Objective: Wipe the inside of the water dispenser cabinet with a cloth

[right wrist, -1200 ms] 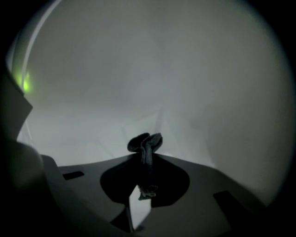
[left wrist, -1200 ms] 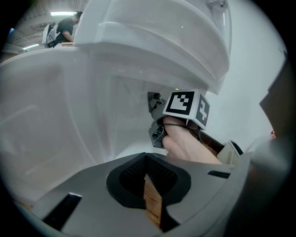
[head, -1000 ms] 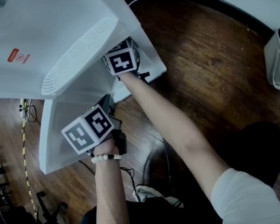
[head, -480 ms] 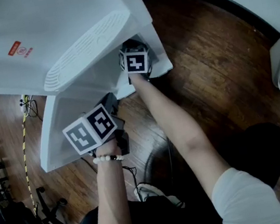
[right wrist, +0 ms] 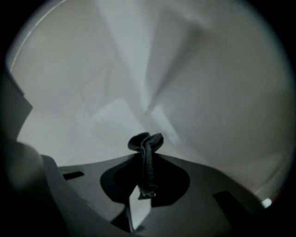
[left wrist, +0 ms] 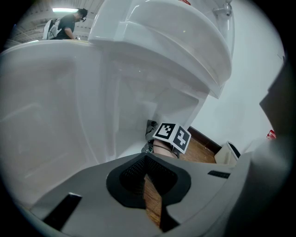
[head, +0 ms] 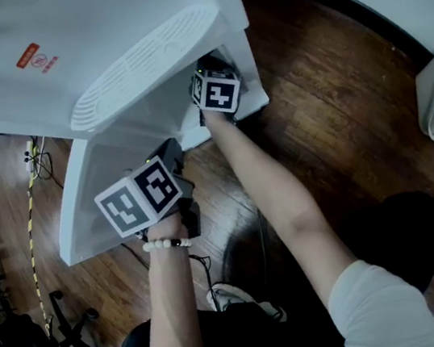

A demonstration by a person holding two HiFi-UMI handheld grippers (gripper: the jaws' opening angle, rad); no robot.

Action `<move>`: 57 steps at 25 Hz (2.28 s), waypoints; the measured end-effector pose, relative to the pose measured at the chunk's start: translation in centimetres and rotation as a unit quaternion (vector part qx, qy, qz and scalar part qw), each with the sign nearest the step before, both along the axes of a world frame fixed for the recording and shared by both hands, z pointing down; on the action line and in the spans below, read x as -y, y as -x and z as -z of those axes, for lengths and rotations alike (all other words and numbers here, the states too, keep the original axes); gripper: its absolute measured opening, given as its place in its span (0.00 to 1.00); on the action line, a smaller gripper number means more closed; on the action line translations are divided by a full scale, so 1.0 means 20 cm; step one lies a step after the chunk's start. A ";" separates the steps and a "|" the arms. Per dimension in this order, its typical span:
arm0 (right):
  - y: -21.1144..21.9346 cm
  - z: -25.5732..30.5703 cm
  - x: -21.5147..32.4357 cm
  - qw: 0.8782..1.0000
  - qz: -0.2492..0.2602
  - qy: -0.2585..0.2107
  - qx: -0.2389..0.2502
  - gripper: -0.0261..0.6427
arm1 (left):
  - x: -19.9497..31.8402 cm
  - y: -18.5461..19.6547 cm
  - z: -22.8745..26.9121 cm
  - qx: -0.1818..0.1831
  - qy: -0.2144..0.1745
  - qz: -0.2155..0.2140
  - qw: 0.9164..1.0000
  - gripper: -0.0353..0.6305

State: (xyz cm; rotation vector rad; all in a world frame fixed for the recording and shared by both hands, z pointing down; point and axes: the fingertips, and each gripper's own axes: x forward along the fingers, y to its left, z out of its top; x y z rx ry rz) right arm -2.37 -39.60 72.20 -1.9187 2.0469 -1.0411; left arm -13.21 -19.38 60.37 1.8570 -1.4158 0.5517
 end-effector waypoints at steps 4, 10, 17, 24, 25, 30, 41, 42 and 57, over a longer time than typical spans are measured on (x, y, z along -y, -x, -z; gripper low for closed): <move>-0.03 0.16 -0.03 0.998 -0.019 -0.047 0.027 0.13 | 0.00 0.00 0.03 -0.008 -0.007 -0.007 1.000 0.05; -0.06 0.39 -0.10 0.992 -0.040 -0.091 0.079 0.13 | -0.03 0.01 0.08 -0.013 -0.013 -0.014 1.000 0.05; -0.11 0.60 -0.18 0.979 -0.071 -0.157 0.106 0.12 | -0.07 0.05 0.12 -0.012 -0.020 -0.011 1.000 0.05; -0.16 0.67 -0.25 0.968 -0.092 -0.172 0.160 0.11 | -0.09 0.02 0.14 -0.012 -0.023 -0.018 1.000 0.05; -0.16 0.65 -0.25 0.968 -0.093 -0.164 0.164 0.11 | -0.09 0.02 0.15 -0.012 -0.023 -0.018 0.999 0.05; -0.16 0.49 -0.25 0.970 -0.099 -0.129 0.182 0.11 | -0.08 0.01 0.17 -0.012 -0.029 -0.016 0.999 0.05; -0.17 0.06 -0.26 0.971 -0.124 -0.031 0.204 0.11 | -0.07 0.02 0.17 -0.009 -0.028 -0.013 0.999 0.05; -0.17 0.03 -0.27 0.971 -0.126 -0.024 0.202 0.11 | -0.07 0.02 0.17 -0.009 -0.028 -0.013 0.999 0.05; -0.18 0.48 -0.40 0.954 -0.116 -0.120 0.249 0.11 | -0.05 0.01 0.24 -0.011 -0.044 -0.007 0.999 0.05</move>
